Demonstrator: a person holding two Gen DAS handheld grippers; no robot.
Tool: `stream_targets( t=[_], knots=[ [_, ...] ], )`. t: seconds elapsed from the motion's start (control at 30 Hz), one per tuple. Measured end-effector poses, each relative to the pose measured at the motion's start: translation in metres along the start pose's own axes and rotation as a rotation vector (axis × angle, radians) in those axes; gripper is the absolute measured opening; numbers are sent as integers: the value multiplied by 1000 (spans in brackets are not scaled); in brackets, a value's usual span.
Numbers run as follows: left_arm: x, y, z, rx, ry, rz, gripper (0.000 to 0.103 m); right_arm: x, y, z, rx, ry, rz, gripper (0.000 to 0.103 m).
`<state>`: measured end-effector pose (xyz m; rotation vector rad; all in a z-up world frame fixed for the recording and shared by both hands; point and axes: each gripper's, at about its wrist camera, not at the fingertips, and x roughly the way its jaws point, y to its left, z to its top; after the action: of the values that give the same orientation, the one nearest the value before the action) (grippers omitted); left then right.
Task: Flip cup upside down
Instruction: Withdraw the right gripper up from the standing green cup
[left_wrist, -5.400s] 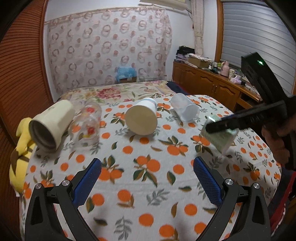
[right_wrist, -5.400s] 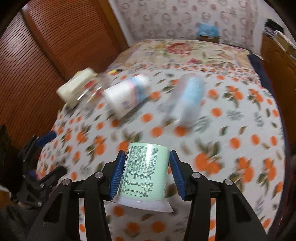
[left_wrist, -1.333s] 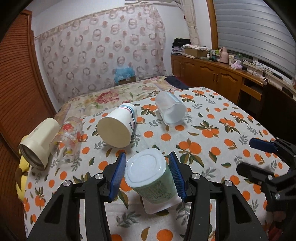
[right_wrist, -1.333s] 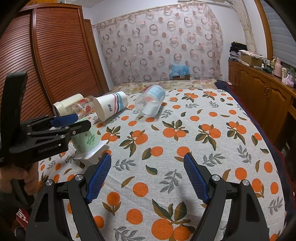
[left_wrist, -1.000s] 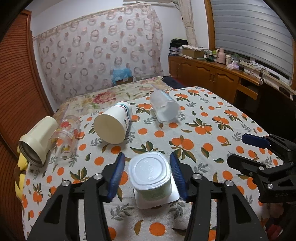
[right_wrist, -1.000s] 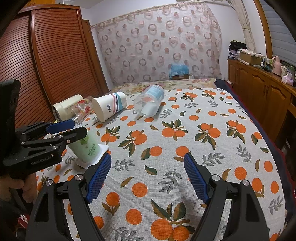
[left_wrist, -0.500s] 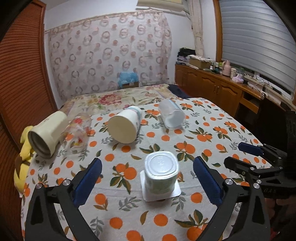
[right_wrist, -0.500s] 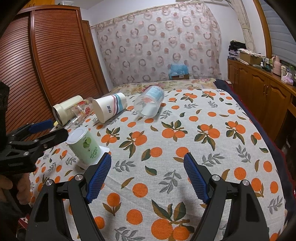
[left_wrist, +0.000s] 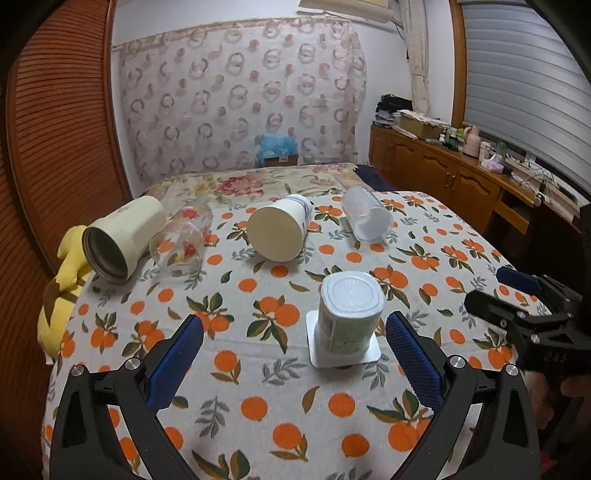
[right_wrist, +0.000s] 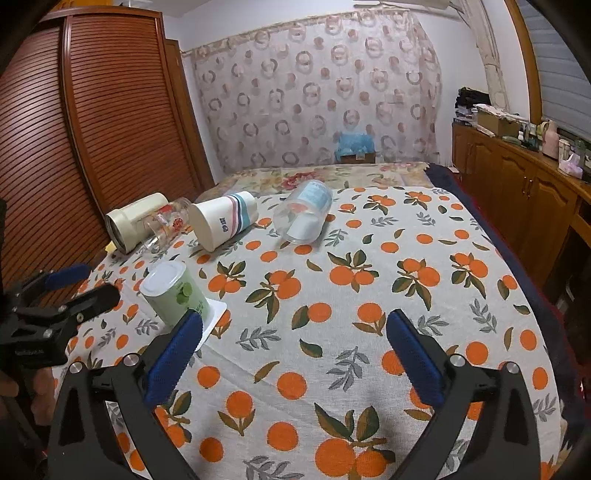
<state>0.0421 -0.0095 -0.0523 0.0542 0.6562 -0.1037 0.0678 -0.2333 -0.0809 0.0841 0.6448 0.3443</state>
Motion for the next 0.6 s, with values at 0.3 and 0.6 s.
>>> stream_targets(
  t=[0.3,0.6],
  knots=[
    [-23,12,0,-48,-52,28,95,-21,14,14,-12,-56,-4,100],
    [-61,14,11,-49,-148,71,95,-60,36,26,-63,-159,-18,100]
  ],
)
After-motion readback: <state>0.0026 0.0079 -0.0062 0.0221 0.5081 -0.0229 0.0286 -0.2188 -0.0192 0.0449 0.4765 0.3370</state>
